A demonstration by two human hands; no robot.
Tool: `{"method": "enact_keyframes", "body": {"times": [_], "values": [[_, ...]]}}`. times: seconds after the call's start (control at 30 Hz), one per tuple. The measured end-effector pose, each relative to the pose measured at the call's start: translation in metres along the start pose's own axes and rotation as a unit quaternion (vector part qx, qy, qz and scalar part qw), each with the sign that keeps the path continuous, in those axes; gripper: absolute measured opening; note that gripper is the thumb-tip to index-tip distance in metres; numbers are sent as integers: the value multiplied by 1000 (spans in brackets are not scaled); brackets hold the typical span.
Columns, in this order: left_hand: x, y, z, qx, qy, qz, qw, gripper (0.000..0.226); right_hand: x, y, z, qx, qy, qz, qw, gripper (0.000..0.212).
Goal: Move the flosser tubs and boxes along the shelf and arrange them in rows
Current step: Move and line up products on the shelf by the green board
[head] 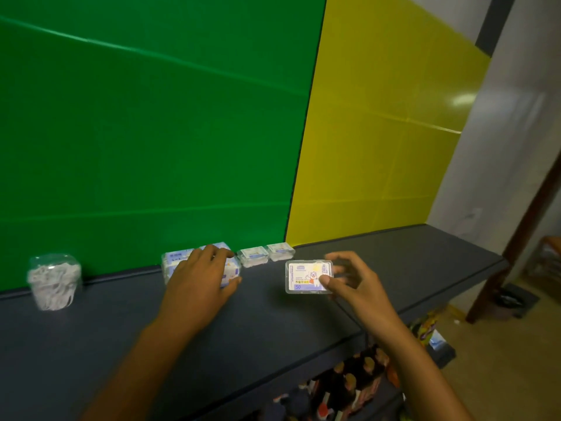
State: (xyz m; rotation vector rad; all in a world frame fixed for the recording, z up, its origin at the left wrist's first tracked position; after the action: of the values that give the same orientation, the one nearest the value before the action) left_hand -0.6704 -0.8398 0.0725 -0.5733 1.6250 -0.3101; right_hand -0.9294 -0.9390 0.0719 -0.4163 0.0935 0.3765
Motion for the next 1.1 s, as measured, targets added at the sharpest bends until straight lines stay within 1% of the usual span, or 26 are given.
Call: {"method": "enact_keyframes", "body": {"times": [0.07, 0.23, 0.43, 0.6, 0.87, 1.0, 1.1], "values": [[12, -21, 3, -4, -1, -4, 1000, 47, -2, -27, -4, -3, 8, 22, 1000, 28], [44, -58, 11, -28, -5, 8, 1000, 48, 7, -75, -36, 3, 2, 37, 999, 25], [72, -71, 28, -72, -15, 38, 997, 51, 35, -113, -90, 63, 5, 99, 993, 25], [80, -82, 36, -105, -29, 19, 994, 49, 57, -147, -119, 94, -10, 145, 985, 24], [94, -93, 33, -149, -59, 0, 987, 45, 70, -176, -151, 124, 27, 207, 970, 23], [101, -96, 25, -166, -82, -11, 983, 44, 73, -183, -158, 111, 57, 233, 965, 17], [104, -94, 23, -176, -91, -14, 980, 44, 75, -187, -161, 78, 95, 214, 969, 17]]}}
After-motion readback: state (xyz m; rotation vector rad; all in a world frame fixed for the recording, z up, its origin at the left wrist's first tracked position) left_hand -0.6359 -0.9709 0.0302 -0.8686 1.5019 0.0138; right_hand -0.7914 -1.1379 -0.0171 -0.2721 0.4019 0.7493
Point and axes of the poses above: each hand's wrist, its own y-axis away from the middle knuckle, its own x-axis out of the palm, z = x × y, the point moved 5 cm from there along -y, towards the middle knuckle, and after that the axes turned 5 degrees about -y, right-handed, at the moved point
